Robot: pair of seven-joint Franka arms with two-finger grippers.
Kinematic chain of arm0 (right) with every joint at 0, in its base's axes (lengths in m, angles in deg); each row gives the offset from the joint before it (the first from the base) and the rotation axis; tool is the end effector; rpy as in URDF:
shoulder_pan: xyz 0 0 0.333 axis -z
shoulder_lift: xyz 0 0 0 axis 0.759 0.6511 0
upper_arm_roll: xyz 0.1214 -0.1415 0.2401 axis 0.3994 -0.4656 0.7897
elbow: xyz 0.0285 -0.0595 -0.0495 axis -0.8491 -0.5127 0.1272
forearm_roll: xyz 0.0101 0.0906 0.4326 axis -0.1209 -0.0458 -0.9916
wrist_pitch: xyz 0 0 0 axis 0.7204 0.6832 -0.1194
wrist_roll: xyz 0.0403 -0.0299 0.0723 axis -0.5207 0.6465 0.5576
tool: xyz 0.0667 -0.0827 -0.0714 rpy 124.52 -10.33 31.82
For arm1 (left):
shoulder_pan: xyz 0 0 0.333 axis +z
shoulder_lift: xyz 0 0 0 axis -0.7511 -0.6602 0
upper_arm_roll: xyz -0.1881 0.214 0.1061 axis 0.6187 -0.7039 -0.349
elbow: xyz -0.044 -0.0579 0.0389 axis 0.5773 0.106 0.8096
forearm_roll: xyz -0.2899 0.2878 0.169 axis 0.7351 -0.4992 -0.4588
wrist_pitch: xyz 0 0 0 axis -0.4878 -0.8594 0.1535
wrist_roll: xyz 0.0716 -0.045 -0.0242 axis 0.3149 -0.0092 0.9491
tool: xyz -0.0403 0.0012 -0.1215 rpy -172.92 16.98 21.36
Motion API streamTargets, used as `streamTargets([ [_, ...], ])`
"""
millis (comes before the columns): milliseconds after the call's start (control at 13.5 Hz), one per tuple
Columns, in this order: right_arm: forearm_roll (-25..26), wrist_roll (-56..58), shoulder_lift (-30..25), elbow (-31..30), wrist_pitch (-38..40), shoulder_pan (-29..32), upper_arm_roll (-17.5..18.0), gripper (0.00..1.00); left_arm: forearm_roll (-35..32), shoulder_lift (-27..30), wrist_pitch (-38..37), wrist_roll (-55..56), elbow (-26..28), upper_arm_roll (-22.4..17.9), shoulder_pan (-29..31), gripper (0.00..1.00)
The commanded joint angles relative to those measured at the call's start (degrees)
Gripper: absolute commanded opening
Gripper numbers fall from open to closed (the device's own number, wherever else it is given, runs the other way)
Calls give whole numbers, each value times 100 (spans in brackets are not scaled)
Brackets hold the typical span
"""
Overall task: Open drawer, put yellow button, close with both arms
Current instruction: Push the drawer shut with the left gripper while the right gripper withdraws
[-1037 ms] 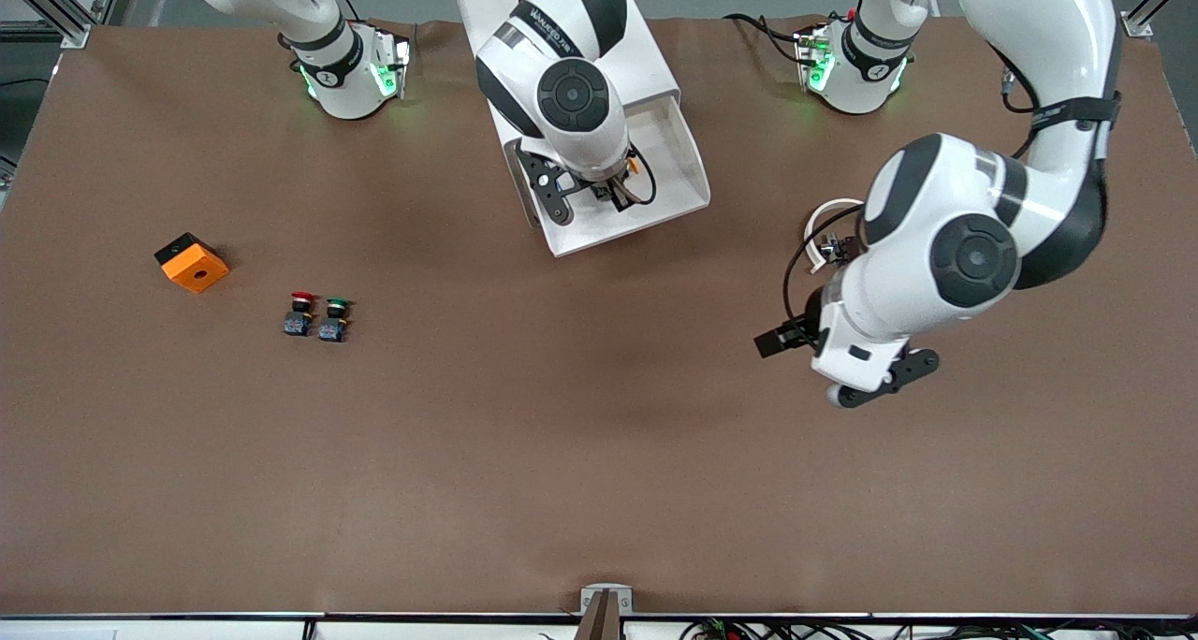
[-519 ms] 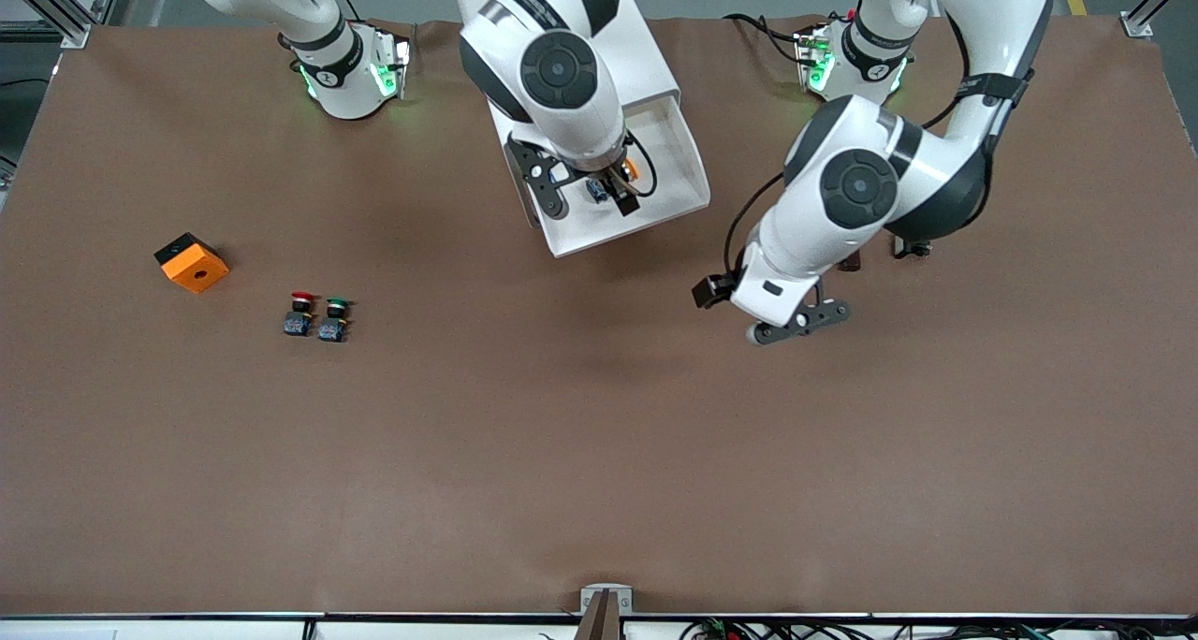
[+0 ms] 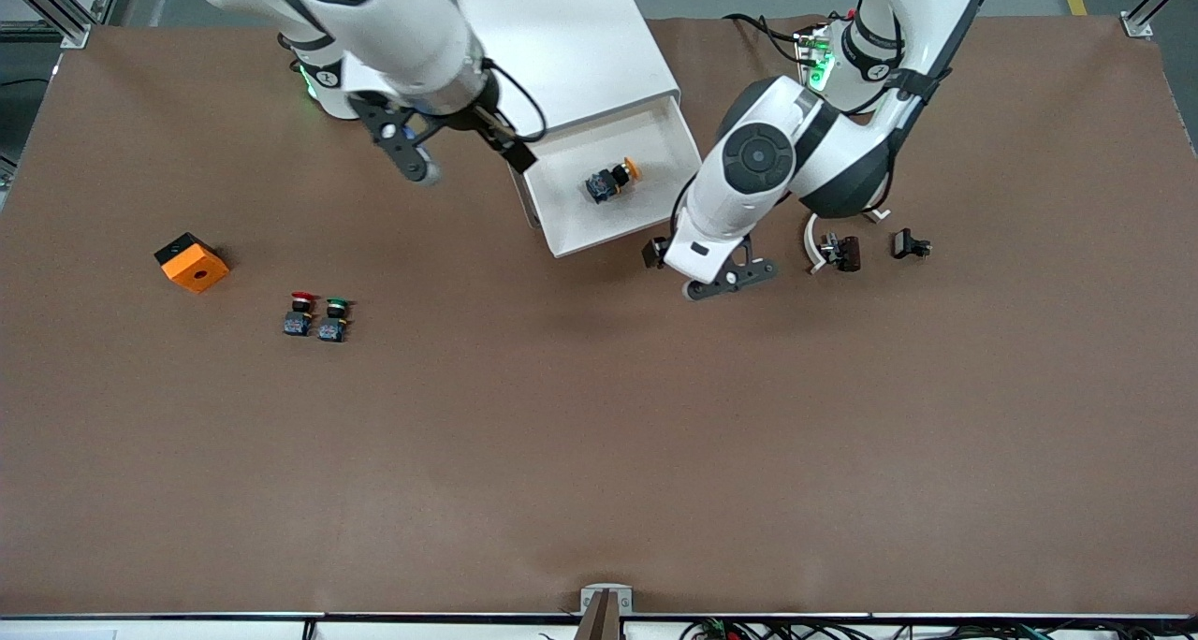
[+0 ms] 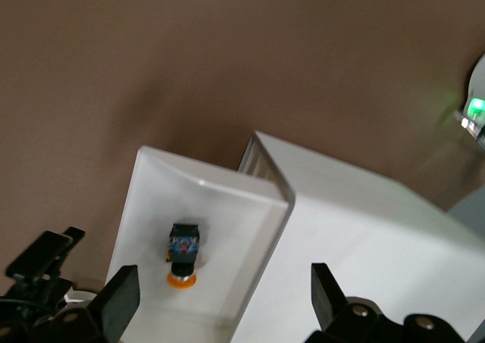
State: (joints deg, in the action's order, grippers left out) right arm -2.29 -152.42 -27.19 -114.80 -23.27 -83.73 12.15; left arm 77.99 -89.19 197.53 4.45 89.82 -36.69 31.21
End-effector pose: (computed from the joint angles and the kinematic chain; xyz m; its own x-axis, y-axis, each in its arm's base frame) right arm 0.5085 0.3921 0.5683 0.6412 -0.7201 -0.2653 -0.7254 -0.6815 0.0967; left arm 0.5069 -0.4255 0.2968 0.9412 0.2883 -0.1763 0.2989 -0.9536 0.0361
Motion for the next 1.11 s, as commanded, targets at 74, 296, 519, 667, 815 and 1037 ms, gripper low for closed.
streamTargets([
  [74,155,2123,-660,-626,-3,955,79,100,-44,195,33,452,309,461,25,100],
  [296,443,3786,-1160,-1494,-213,1659,79,100,26,178,-142,838,318,909,34,100],
  [519,769,5262,-1460,-2173,-714,2326,79,100,26,177,-433,1093,344,1287,25,100],
  [667,1068,5931,-1443,-2191,-838,2713,79,100,26,125,-503,1356,344,1542,25,100],
  [815,1157,6740,-1443,-2200,-943,3126,79,100,35,37,-495,1472,344,1701,-18,100],
  [1037,1236,7472,-1452,-2174,-1023,3514,79,100,26,-51,-495,1516,335,1868,-27,100],
])
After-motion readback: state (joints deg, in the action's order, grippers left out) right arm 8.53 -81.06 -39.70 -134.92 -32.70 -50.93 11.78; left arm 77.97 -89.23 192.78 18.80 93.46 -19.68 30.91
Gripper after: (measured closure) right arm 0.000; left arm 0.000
